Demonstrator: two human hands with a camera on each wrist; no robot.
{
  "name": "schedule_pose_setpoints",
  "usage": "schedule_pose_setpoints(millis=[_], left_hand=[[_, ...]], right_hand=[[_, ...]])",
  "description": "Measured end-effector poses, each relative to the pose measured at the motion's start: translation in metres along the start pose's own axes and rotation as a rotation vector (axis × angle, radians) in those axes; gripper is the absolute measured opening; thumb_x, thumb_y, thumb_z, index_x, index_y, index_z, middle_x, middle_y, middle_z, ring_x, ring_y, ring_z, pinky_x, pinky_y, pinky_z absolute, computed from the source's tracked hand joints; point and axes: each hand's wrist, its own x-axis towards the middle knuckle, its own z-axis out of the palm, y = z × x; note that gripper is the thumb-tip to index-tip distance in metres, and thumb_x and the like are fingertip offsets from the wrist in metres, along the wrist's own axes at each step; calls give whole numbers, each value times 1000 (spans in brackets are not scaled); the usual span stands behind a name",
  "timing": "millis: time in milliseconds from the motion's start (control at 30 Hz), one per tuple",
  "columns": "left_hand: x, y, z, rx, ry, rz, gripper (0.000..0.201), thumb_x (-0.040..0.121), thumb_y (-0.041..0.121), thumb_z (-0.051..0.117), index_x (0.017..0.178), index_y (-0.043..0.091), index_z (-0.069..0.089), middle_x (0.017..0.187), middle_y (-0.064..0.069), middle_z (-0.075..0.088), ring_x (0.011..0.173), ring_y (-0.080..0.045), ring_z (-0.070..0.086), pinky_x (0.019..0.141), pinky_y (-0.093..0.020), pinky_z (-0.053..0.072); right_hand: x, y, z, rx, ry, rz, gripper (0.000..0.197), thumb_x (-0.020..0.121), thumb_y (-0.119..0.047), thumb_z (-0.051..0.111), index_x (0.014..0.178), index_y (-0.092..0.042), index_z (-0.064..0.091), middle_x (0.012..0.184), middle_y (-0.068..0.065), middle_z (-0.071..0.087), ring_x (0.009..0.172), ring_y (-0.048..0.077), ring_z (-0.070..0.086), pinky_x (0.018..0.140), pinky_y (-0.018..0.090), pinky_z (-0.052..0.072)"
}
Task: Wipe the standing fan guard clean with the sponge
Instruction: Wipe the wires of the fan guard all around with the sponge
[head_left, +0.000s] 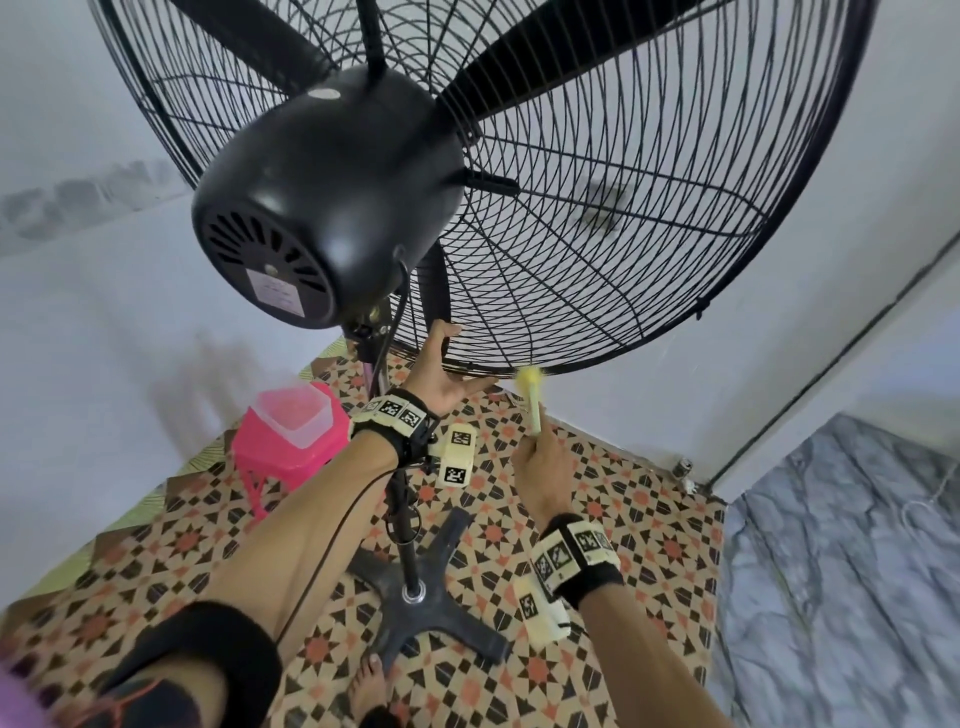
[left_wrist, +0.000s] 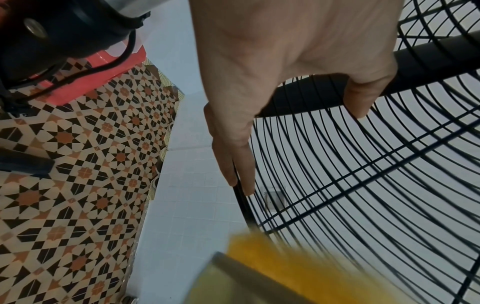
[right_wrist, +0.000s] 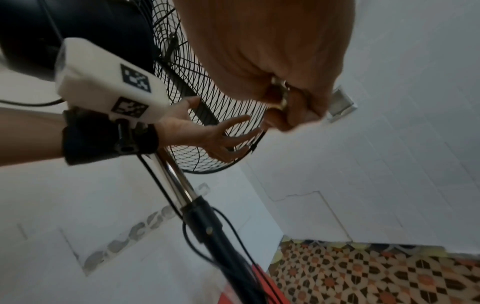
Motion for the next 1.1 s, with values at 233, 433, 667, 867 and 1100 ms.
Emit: schedule_pose_setpoints(millis=[233,433,667,867,1100], left_hand=[[-9,-2,-1,244,24,134,15,100,15,59,113,11,53,129,-23,57,112,-30,67,89,-46,63],[1,7,-9,250,-20,68,35,89,24,72,118,14,55,141,-29,55,122,-45,60,108,-65,47],[-13,9,-9,420,-56,74,24,101,8,63,119,21,56,140,-35,44,130,-55,52,108,-55,50],[-21,13,-14,1086,279,491,98,88,49,78,161,22,18,160,-14,38,120,-23,62,101,-42,55],[-33,-4,-22,1743,185,1384,85,104,34,62,167,26,5,173,-2,-10,158,-30,14,118,-50,36]], right_hand=[[-11,-3,-3,-68,55,-72,54,104,-6,43,157,-10,32,59,-9,44,42,5,38,51,11,43],[-23,-18,-12,-3,63,-165,23,109,-16,41,125,-1,48,64,-4,57,42,5,53,35,17,39],[-9,-60,-63,16,323,-356,25,97,-30,67,116,-15,73,75,-13,68,53,7,63,51,12,52],[18,-122,-78,-140,520,-701,18,99,-21,63,106,-5,67,91,7,62,79,18,53,57,32,48],[26,-145,-80,-157,381,-671,30,106,-27,51,113,-1,65,70,-1,61,46,13,47,43,11,25]])
